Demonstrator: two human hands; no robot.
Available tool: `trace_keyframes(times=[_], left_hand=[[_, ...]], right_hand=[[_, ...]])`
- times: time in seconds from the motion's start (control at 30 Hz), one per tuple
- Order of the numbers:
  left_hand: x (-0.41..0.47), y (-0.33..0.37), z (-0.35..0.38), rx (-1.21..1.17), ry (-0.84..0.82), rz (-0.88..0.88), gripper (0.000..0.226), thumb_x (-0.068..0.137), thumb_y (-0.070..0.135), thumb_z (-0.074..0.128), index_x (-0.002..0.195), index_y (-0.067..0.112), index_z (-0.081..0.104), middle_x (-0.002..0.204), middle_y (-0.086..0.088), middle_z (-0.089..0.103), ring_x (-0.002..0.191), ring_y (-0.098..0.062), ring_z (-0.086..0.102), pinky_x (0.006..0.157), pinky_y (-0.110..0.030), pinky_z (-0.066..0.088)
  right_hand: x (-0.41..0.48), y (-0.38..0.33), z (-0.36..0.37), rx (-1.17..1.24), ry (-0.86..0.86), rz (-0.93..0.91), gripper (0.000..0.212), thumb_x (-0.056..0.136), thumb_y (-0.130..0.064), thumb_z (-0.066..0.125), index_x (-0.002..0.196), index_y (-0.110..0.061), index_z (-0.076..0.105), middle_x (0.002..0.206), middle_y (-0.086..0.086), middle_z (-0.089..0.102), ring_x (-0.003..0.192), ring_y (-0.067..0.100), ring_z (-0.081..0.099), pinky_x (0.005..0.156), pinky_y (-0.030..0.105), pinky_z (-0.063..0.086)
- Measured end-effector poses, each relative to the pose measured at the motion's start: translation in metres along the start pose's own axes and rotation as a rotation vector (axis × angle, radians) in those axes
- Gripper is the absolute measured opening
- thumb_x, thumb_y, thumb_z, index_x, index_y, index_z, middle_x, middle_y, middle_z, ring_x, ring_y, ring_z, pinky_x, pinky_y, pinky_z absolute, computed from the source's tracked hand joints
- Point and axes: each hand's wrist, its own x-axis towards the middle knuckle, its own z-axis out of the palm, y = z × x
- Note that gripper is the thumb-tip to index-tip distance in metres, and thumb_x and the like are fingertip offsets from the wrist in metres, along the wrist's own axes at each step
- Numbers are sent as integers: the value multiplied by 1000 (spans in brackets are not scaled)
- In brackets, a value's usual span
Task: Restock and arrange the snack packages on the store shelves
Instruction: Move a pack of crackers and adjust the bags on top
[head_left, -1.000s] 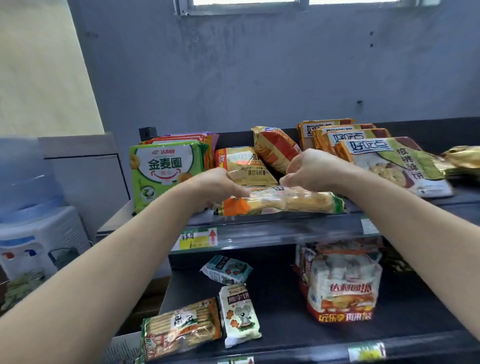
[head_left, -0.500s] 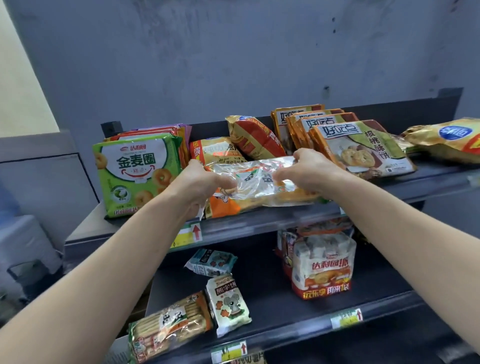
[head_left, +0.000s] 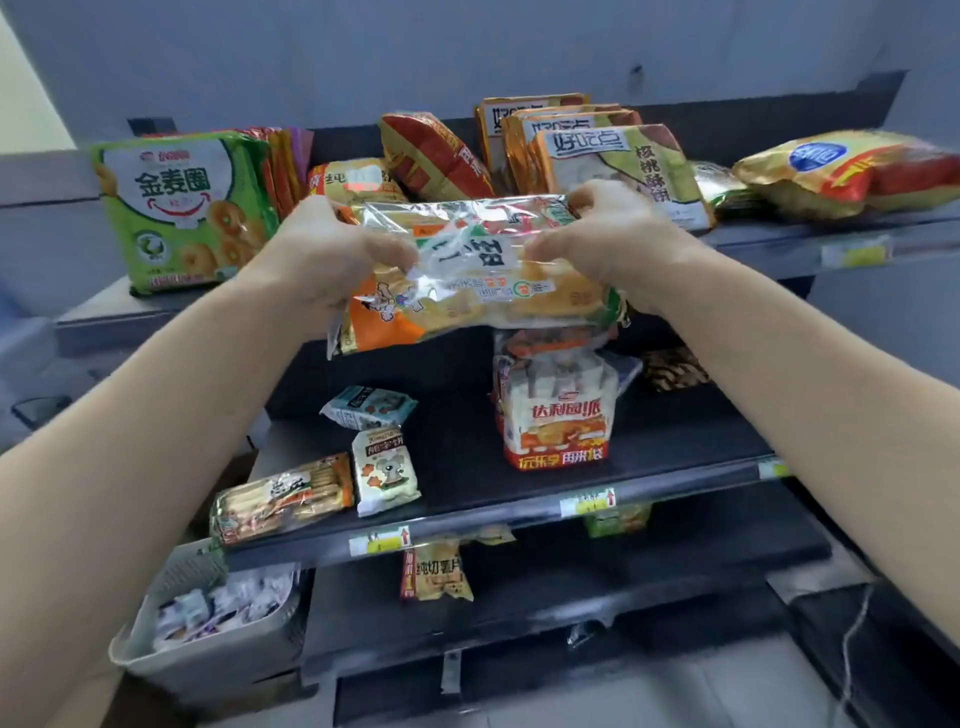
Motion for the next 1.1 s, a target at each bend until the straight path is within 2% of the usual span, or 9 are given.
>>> trace_keyframes(times=[0.1,0.2,0.27,0.47,0.57,0.67,0.83,0.93,1.1], left_hand=[[-26,8,32,36,-8,-4,76,51,28,85,118,9,53,108,-11,64,90,-25,66,68,-41,59],[-46,11,70,68,-33,-7,75,65,27,84,125,7,44,97,-6,59,70,-13,59,42,-21,46],[-57,11,96,68,-62,-42,70,71,25,81,125,9,41,93,-4,59,66,-11,60,39,-20,44],[-78,5,160,96,-166,-121,64,72,22,80,119,10,39,90,-3,61,65,-12,63,44,-23,48],[-78,-1,186,134,-233,-135,59,69,20,83,113,8,46,97,-8,68,77,-19,70,64,-36,59],[-71,-8,206,126,-276,-146,54,65,18,85,102,11,47,98,-11,69,82,-25,71,75,-45,59],[-46,-18,239,190,-299,-128,108,20,52,90,112,10,52,102,-11,69,87,-29,70,81,-49,56],[-44,-15,254,176,-290,-140,78,54,35,90,114,13,47,107,-9,64,94,-29,66,84,-49,54],[-26,-25,262,176,-290,-145,72,61,25,87,118,12,45,112,-9,62,100,-30,63,88,-49,52]], right_hand=[[-15,26,-30,7,0,17,64,79,-25,74,134,-14,44,112,0,52,101,19,53,87,34,49],[-27,59,-59,-12,0,27,65,77,-24,75,134,-14,45,120,1,54,106,20,55,91,35,49],[-35,82,-75,2,-5,56,67,78,-22,75,137,-14,43,124,3,54,109,21,55,92,38,50],[-47,141,-110,7,-15,126,69,76,-19,75,138,-15,43,131,4,51,112,23,56,96,42,49],[-48,161,-125,8,1,140,65,77,-17,74,136,-17,45,130,4,51,111,24,57,95,43,50],[-50,176,-138,38,-1,158,60,80,-15,71,134,-19,46,122,2,53,104,21,60,91,43,52],[-51,195,-157,85,14,174,58,83,-14,67,136,-22,44,135,2,47,108,19,58,87,38,54],[-49,202,-165,100,30,170,59,79,-14,68,134,-22,47,133,4,51,111,21,58,93,43,52],[-40,209,-162,141,25,158,58,79,-12,69,132,-19,49,129,4,54,109,20,60,89,41,54]])
